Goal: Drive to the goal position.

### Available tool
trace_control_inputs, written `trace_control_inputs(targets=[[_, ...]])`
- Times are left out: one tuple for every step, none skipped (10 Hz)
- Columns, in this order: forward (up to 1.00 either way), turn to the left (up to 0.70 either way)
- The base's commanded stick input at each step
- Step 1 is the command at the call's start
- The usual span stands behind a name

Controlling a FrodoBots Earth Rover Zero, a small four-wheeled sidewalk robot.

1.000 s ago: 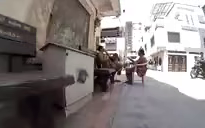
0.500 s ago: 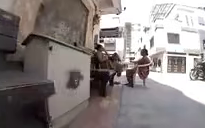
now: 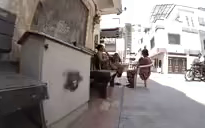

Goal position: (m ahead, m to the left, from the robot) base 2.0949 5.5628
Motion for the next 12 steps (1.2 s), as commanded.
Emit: trace_control_inputs(targets=[[0.00,-0.70],[0.00,-0.70],[0.00,-0.70],[0.00,-0.70],[0.00,-0.70],[0.00,-0.70],[0.00,-0.70],[0.00,-0.70],[0.00,-0.70],[0.00,-0.70],[0.00,-0.70],[0.00,-0.70]])
